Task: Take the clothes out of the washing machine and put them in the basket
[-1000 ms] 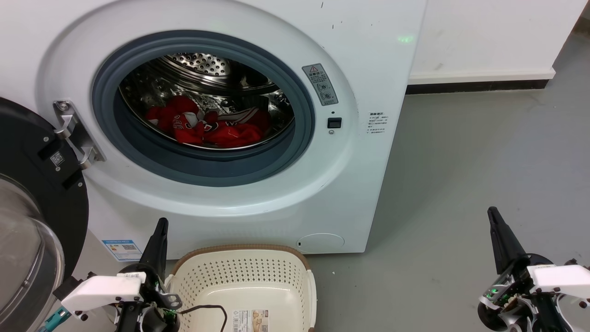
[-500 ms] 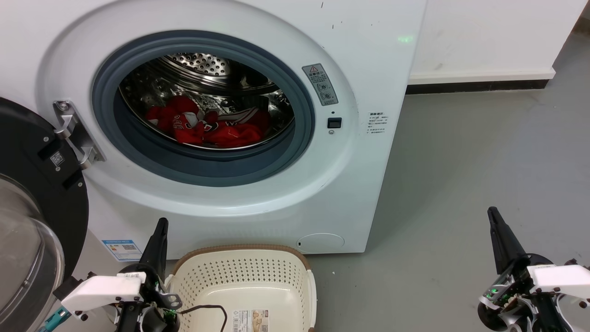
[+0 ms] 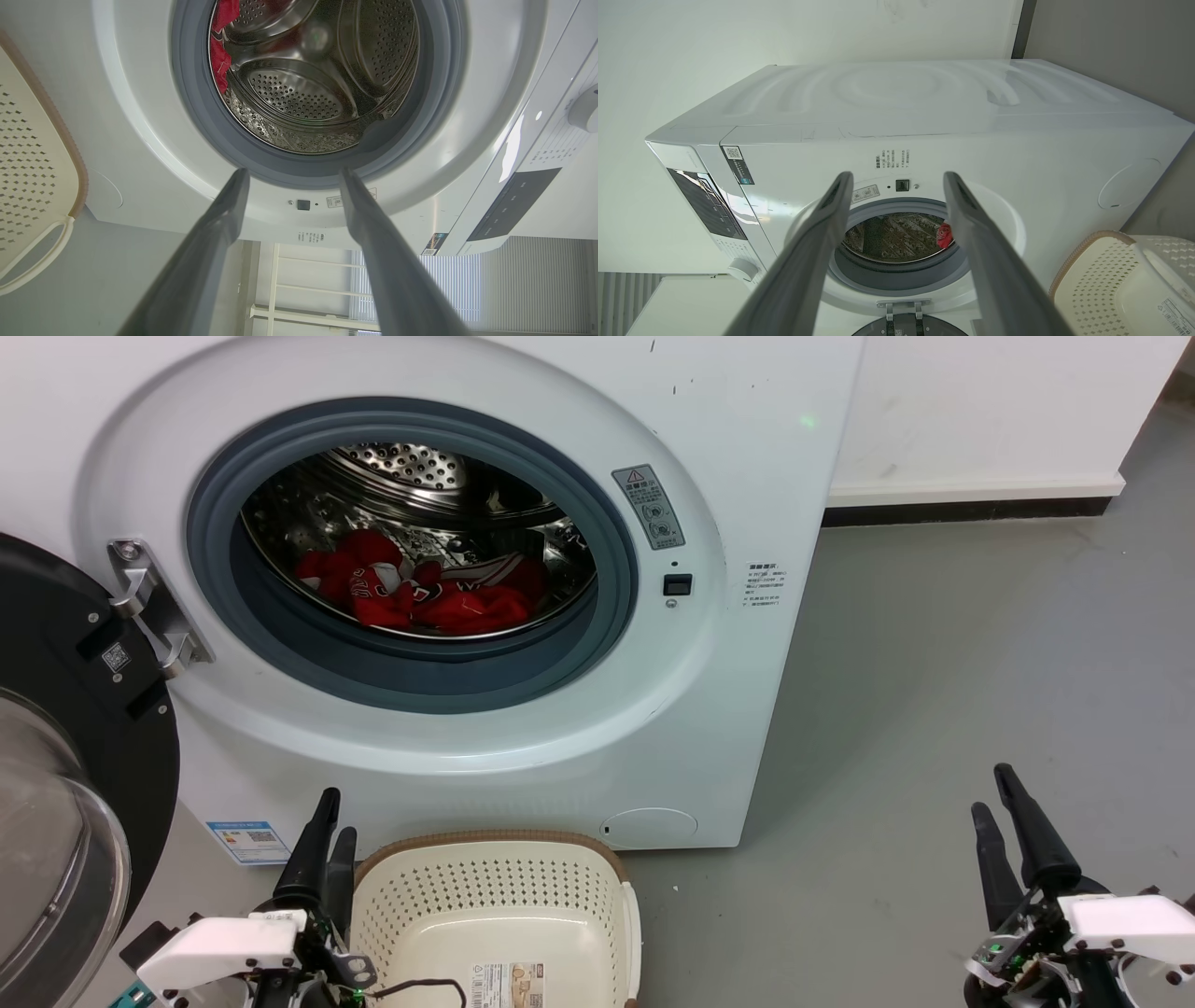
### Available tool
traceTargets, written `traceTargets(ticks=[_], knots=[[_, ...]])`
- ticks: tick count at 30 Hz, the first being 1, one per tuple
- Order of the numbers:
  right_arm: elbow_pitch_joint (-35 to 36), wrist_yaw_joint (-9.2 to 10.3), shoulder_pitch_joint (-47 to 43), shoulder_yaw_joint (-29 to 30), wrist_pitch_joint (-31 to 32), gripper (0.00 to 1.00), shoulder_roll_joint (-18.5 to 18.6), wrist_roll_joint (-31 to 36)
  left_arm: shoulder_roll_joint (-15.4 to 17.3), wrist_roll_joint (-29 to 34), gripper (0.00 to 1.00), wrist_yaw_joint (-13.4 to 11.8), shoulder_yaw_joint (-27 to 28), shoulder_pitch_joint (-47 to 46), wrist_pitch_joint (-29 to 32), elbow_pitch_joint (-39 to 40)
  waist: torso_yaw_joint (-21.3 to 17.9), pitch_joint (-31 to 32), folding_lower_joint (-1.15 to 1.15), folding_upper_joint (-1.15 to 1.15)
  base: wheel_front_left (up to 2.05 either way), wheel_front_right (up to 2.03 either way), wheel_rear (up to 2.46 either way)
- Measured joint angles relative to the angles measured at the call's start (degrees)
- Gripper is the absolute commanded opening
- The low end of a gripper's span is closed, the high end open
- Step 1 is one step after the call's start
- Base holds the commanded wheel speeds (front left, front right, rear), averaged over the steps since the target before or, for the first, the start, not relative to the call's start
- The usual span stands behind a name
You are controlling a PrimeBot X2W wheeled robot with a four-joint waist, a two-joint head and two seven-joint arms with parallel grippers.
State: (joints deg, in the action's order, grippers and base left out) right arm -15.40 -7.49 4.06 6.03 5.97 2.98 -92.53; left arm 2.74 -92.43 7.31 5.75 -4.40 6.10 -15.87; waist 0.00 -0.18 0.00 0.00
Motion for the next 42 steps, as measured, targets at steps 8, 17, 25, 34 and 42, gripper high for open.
traceTargets(ticks=[8,17,25,34,42], knots=[[1.9,0.0,-0.7,-1.9,-2.3,1.0,0.0,2.8,0.0,1.6,1.0,0.0,-1.9,0.0,-2.4,1.2,0.1,0.0,0.0,0.0,0.0,0.0,0.0],[3.7,0.0,-1.0,-2.5,-4.6,1.0,-0.1,12.2,0.0,10.8,1.0,0.0,-1.9,0.0,-4.8,3.1,0.2,0.0,0.0,0.0,0.0,0.0,0.0],[5.3,0.0,-1.9,-2.6,-6.5,1.0,-0.1,24.3,0.0,21.0,1.0,0.0,-2.0,0.0,-6.6,4.4,0.2,0.0,0.0,0.0,0.0,0.0,0.0],[6.4,0.0,-2.3,-3.5,-8.4,1.0,-0.1,36.9,0.0,31.8,1.0,0.0,-3.1,0.0,-8.5,5.3,0.3,0.1,0.0,0.0,0.0,0.0,0.0],[7.2,0.0,-2.9,-4.5,-10.0,1.0,-0.1,45.7,0.0,39.7,1.0,-0.3,-3.9,0.0,-10.0,5.5,0.4,0.2,0.0,0.0,0.0,0.0,0.0]])
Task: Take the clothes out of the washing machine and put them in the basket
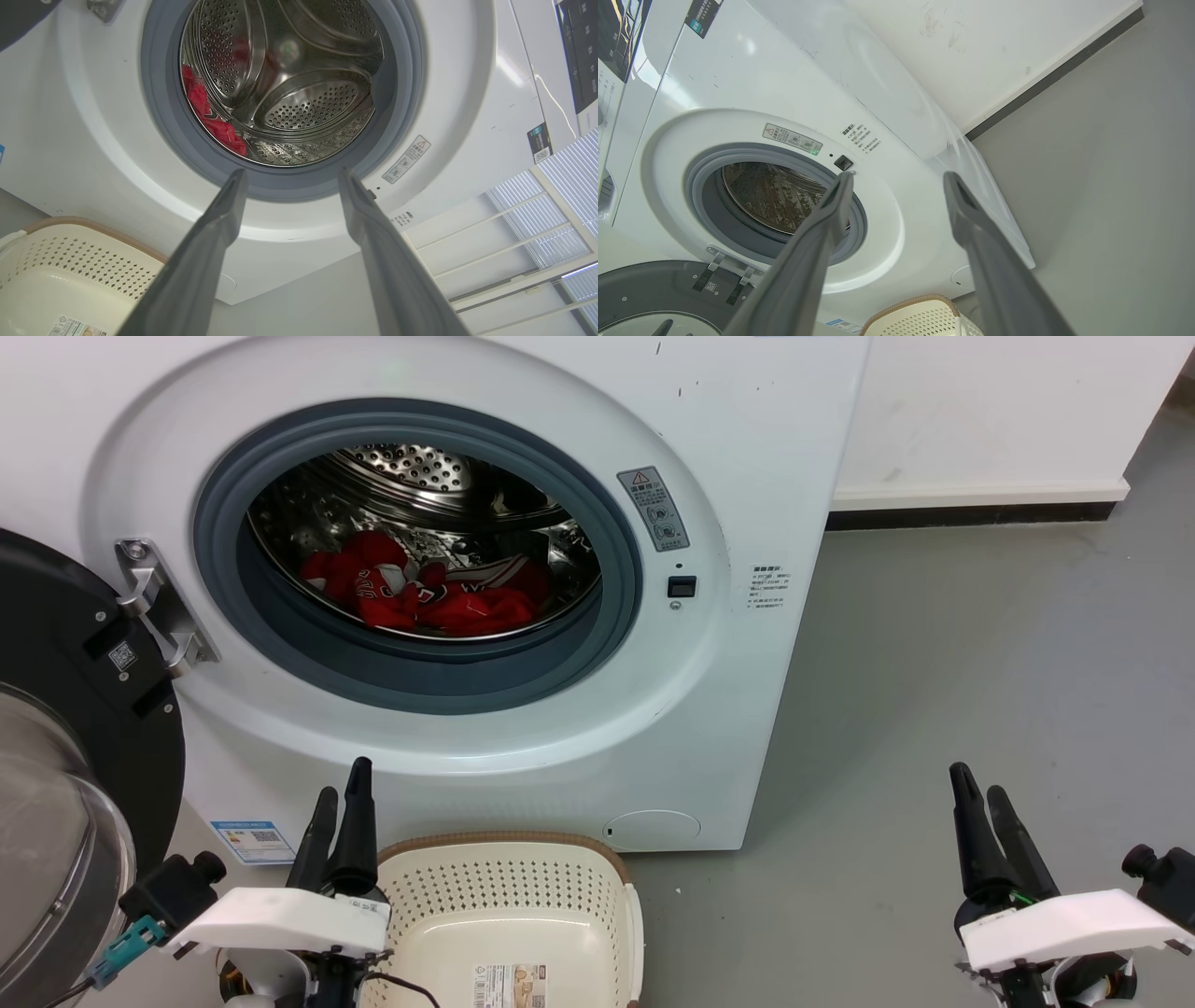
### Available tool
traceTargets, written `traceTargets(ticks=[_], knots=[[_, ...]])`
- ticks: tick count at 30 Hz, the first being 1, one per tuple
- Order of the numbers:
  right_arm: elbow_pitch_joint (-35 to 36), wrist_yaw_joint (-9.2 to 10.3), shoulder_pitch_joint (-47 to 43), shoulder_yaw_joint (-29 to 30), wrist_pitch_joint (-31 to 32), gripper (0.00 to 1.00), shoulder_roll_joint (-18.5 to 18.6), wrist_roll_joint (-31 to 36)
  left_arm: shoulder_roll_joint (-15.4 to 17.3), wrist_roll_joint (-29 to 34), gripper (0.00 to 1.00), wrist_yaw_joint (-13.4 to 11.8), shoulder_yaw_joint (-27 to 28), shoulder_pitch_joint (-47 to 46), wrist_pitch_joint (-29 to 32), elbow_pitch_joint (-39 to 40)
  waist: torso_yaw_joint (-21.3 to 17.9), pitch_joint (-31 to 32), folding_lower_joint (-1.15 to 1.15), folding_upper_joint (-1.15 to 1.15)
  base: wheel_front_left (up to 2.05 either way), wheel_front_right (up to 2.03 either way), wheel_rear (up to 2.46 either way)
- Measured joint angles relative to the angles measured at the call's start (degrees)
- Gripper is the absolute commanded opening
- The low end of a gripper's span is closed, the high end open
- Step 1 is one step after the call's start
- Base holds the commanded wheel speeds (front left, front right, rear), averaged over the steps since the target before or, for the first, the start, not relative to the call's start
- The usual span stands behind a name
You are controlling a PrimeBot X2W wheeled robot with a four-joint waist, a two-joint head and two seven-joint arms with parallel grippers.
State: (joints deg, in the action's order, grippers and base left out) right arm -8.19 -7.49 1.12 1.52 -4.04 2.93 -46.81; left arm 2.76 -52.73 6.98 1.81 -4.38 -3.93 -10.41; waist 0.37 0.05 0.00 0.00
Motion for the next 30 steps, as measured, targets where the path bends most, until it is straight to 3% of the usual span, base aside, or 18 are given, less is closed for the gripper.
traceTargets(ticks=[11,30], knots=[[0.9,0.0,-0.5,-0.6,-1.6,1.0,0.0,10.1,0.0,10.5,1.0,-0.2,-0.9,0.0,-2.2,0.2,0.1,0.1,0.0,0.0,0.0,0.0,0.0],[2.3,0.0,-1.4,-0.8,-2.5,1.0,0.0,22.9,0.0,22.9,1.0,0.1,-2.1,0.0,-5.2,0.2,0.5,0.1,0.0,0.0,0.0,0.0,0.0]])
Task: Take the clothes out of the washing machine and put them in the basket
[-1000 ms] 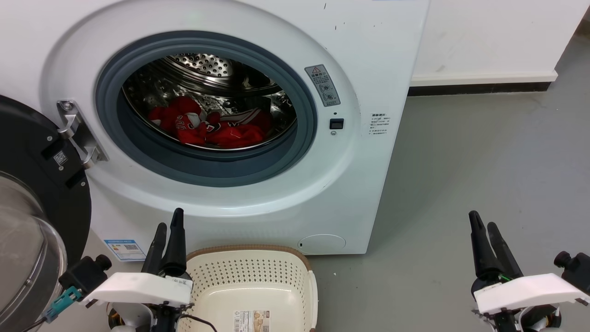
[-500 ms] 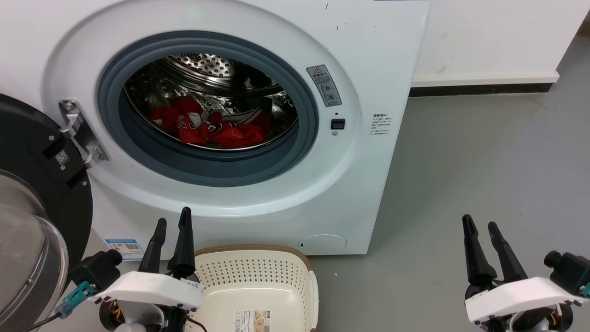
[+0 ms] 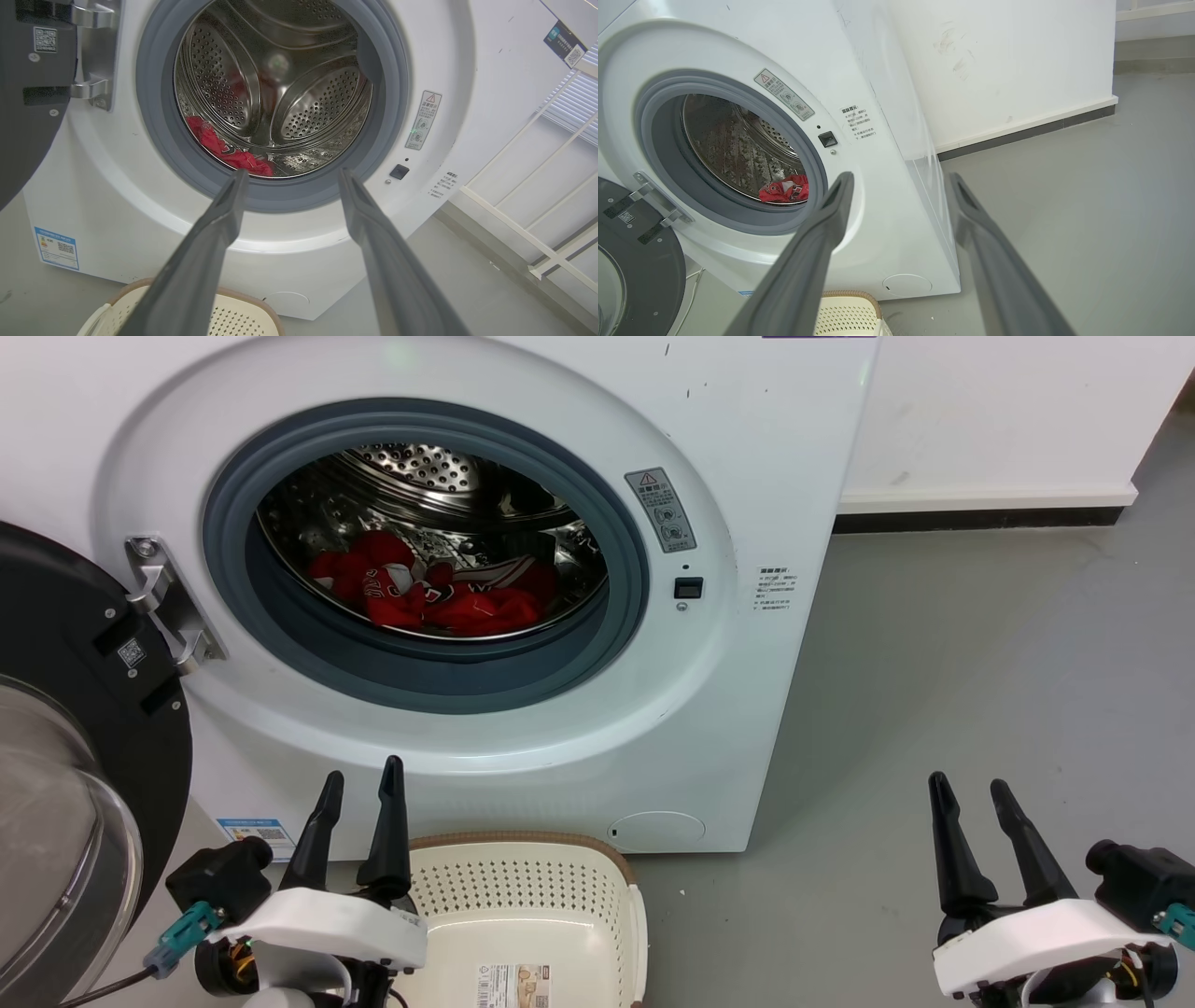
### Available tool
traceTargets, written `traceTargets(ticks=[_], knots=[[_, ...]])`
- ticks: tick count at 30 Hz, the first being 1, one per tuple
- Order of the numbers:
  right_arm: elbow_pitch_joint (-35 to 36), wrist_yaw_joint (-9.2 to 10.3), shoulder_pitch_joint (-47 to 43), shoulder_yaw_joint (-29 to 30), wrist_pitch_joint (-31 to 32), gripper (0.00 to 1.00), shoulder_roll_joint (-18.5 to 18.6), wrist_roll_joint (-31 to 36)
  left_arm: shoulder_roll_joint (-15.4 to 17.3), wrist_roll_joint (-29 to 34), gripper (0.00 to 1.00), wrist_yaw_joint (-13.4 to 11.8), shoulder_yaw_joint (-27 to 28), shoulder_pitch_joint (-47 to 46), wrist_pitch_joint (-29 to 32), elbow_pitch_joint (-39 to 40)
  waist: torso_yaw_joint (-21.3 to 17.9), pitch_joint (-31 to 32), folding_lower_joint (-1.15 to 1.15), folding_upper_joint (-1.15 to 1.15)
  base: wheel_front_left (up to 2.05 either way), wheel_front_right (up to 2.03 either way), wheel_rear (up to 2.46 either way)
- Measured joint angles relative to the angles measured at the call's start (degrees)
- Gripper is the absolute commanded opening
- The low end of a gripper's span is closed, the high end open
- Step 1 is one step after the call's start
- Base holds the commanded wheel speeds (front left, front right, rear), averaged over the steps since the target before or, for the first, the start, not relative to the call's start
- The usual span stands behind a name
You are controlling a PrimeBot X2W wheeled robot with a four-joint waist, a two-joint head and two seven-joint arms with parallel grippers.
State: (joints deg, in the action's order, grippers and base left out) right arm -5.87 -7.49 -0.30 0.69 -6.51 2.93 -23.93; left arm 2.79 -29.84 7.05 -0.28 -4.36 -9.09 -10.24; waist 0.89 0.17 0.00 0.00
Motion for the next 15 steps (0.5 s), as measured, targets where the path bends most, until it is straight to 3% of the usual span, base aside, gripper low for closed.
traceTargets(ticks=[15], knots=[[0.4,-0.01,-0.8,-0.4,-1.1,1.0,0.0,8.1,0.0,7.6,1.0,0.1,-0.9,0.0,-2.0,-1.2,0.3,0.2,0.0,0.0,0.0,0.0,0.0]])
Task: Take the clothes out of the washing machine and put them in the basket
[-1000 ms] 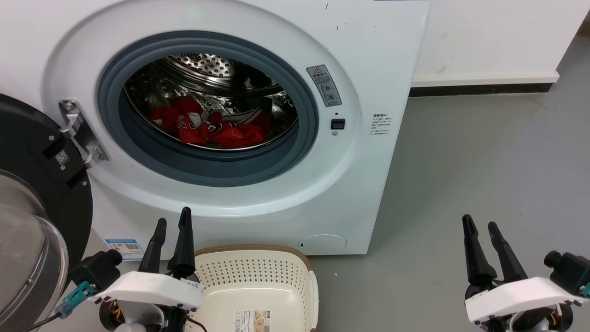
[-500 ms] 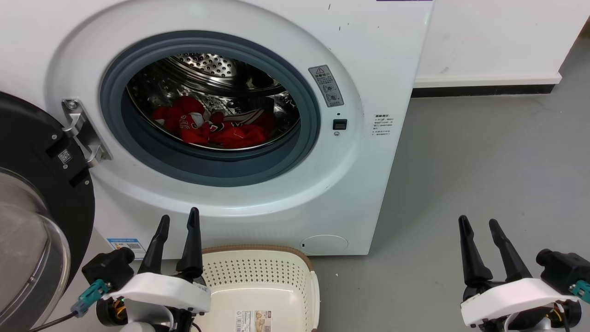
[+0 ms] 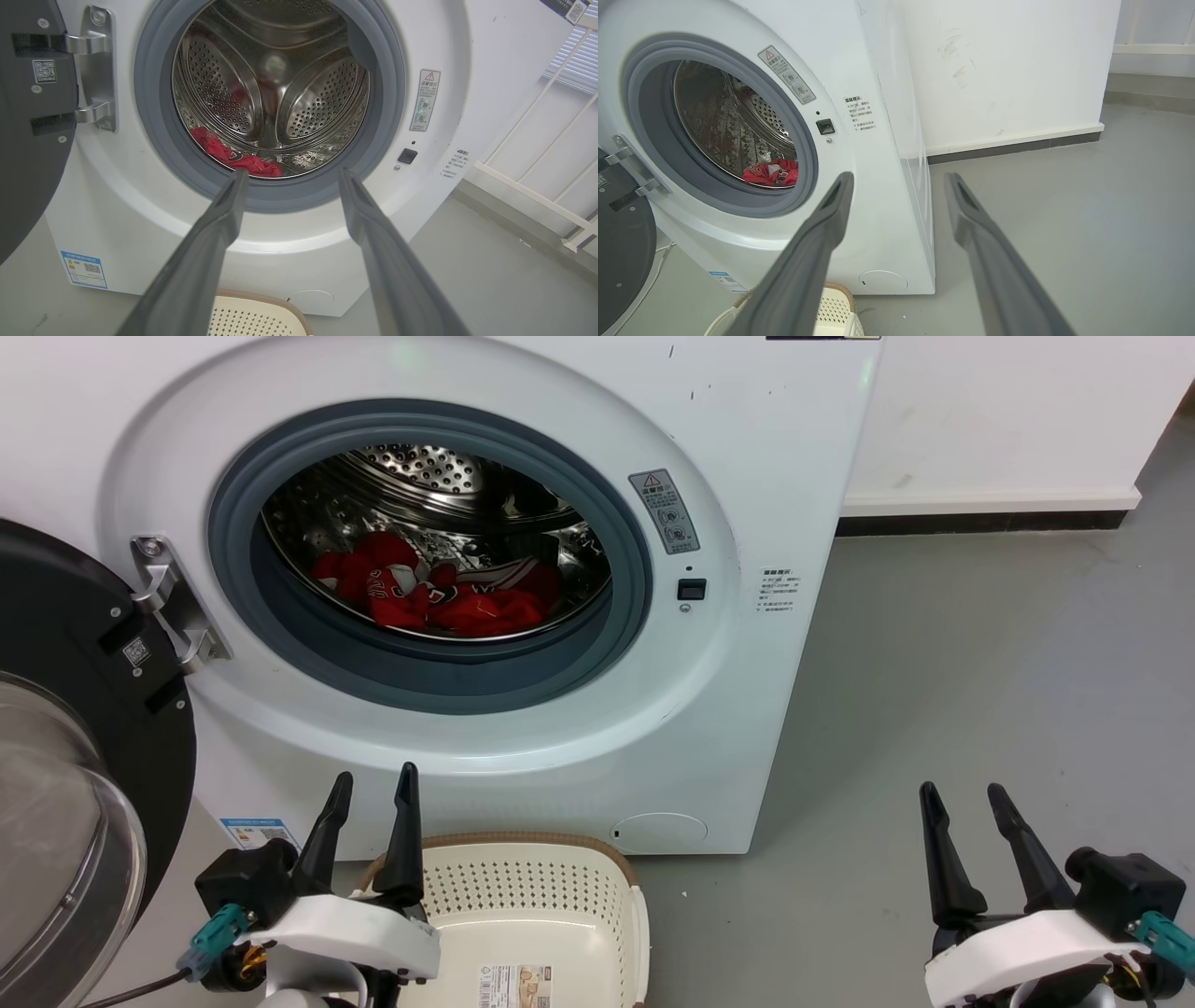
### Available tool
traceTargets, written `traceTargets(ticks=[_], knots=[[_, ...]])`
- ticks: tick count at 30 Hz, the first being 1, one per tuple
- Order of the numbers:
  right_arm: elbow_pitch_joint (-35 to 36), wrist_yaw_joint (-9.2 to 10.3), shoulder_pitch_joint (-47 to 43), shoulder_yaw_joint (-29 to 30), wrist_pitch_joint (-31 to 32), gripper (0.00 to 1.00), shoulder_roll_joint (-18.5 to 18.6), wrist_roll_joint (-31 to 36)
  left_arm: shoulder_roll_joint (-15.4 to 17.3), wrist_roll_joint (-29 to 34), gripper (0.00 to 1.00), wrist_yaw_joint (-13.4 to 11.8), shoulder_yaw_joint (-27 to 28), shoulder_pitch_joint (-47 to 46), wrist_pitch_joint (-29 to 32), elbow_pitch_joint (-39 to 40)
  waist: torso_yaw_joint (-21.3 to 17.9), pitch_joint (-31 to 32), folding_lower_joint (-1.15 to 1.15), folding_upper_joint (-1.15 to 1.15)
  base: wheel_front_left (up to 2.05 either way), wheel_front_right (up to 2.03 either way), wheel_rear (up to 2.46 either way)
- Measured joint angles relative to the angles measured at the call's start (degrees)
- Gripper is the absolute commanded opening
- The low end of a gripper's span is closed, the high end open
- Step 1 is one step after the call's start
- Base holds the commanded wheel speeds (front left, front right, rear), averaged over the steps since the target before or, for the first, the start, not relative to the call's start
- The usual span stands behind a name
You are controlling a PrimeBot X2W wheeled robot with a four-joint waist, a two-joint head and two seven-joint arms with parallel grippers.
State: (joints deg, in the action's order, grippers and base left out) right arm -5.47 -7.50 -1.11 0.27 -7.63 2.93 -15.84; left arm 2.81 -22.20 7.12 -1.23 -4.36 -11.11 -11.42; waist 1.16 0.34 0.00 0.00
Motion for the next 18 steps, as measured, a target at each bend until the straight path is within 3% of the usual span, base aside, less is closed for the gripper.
traceTargets(ticks=[18], knots=[[1.3,0.0,-0.3,-0.1,-0.8,1.0,0.0,8.7,0.0,7.5,1.0,-0.1,-0.3,0.0,-2.1,-1.5,0.4,0.1,0.0,0.0,0.0,0.0,0.0]])
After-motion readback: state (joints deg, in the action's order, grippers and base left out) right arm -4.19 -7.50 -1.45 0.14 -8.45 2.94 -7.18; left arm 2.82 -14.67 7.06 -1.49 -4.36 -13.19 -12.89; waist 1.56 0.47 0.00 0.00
